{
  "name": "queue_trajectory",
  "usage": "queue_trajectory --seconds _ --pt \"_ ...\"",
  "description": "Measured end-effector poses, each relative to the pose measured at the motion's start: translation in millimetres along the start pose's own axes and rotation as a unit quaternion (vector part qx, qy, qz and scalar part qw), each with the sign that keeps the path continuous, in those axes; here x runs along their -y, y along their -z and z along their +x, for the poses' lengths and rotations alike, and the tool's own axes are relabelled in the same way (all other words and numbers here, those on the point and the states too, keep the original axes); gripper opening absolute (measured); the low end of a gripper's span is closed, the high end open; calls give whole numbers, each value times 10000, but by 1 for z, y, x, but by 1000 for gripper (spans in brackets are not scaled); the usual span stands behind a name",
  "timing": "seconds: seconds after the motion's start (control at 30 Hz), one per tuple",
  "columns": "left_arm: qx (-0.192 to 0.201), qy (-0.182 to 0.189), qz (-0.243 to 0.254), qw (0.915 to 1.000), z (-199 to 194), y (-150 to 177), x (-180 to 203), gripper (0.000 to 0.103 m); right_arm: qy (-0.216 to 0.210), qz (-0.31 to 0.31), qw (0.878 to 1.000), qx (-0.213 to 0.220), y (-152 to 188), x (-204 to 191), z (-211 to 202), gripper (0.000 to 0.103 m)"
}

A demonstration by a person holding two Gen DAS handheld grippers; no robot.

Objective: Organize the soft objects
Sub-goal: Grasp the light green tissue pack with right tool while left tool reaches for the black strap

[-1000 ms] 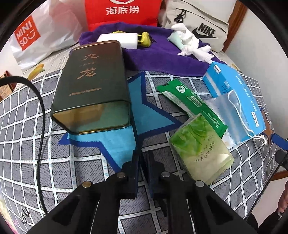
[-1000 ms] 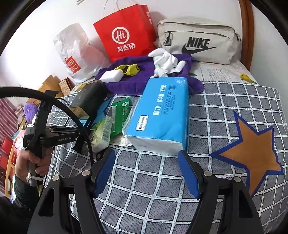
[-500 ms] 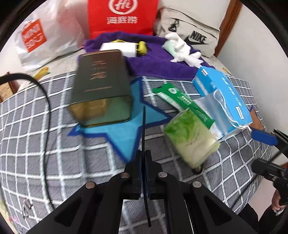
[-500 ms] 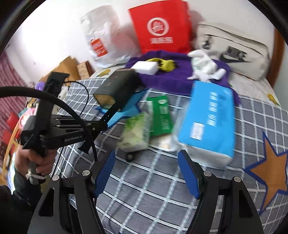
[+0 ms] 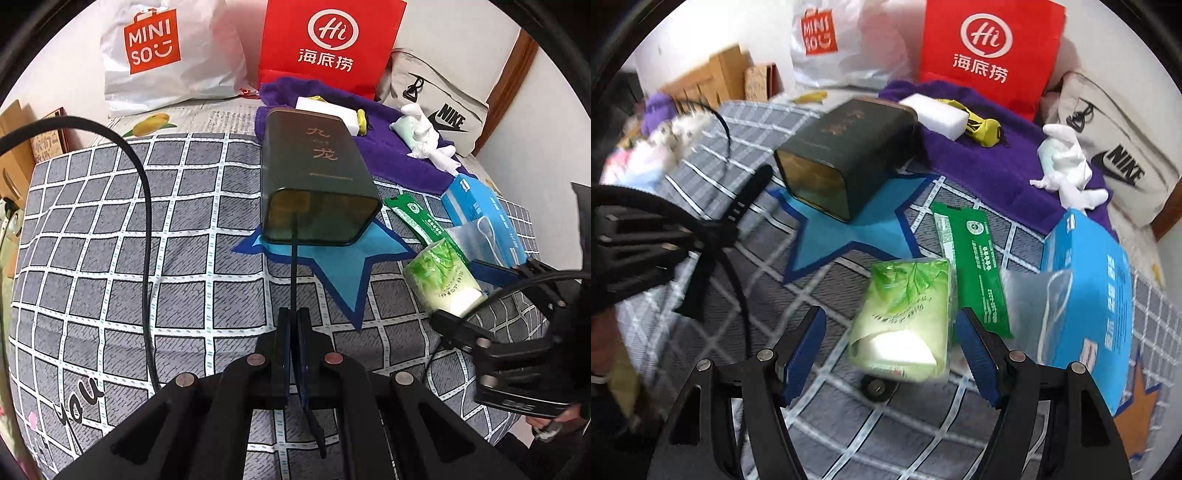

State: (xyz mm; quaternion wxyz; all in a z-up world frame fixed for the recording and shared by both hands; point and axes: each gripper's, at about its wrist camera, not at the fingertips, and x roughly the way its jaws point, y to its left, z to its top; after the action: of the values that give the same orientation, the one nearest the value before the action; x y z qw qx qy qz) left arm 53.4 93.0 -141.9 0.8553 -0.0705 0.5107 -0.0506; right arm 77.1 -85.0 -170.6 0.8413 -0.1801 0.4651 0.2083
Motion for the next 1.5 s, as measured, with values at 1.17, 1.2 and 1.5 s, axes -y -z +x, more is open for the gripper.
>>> queue_trajectory --seconds 1.17,1.2,1.5 --pt "31 285 118 9995 -17 -25 20 4 62 771 9892 1249 11 56 -101 51" --pt "-5 281 105 9996 -14 -25 20 4 56 797 9886 1273 12 58 -102 51" --pt "-190 146 48 9997 -2 -22 20 4 -68 864 9860 1427 17 63 -106 51"
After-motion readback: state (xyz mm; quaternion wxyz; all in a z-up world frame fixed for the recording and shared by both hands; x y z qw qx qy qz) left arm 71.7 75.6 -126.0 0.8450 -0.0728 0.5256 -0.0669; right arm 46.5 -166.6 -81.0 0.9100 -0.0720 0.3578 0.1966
